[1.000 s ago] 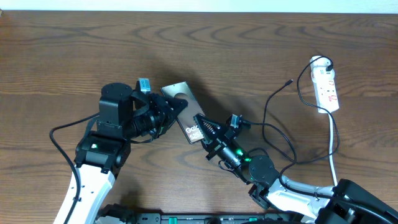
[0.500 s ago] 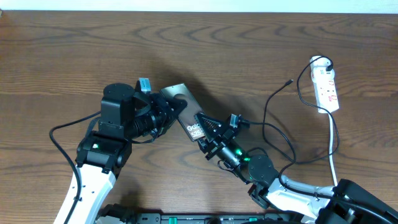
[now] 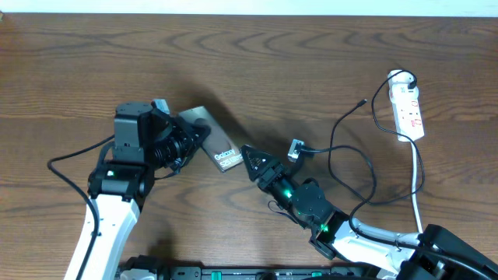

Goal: Plug charger to phone and switch on socket

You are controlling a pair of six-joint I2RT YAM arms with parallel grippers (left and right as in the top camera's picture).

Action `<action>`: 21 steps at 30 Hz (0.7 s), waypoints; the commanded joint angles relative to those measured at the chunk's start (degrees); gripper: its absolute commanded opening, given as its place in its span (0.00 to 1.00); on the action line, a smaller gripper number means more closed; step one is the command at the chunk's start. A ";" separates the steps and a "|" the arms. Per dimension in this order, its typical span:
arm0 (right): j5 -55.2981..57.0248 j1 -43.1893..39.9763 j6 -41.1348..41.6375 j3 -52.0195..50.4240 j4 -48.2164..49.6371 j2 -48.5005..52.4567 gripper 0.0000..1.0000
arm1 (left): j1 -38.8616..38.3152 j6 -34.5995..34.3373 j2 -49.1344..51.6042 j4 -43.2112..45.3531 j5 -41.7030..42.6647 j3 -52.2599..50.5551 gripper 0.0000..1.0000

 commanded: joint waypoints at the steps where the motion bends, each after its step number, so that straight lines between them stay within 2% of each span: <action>1: 2.69 -0.63 -16.63 -0.11 -1.77 -0.26 0.85 | 0.39 5.35 2.75 -0.20 2.54 0.50 0.07; 2: 2.71 -0.90 -17.51 -0.11 -2.75 -0.44 0.92 | 0.39 5.79 3.76 -0.17 3.32 0.50 0.07; 4: 3.10 -1.84 -19.08 -0.09 -7.50 -1.60 0.99 | 0.39 7.41 5.99 -0.15 5.40 0.50 0.07; 8: 3.28 -5.09 -20.70 0.20 -19.65 -6.10 0.99 | 0.39 10.71 10.08 -0.39 6.75 0.50 0.08; 14: 3.30 -9.94 -22.56 2.16 -35.08 -17.70 0.99 | 0.39 11.10 14.25 0.22 7.06 0.50 0.07; 17: 3.98 -14.12 -22.62 8.33 -55.89 -23.69 0.99 | 0.39 11.08 15.06 0.35 7.87 0.50 0.08; 21: 8.13 -20.79 -26.03 19.71 -82.05 -25.11 0.99 | 0.37 10.95 15.13 1.84 11.04 0.50 0.07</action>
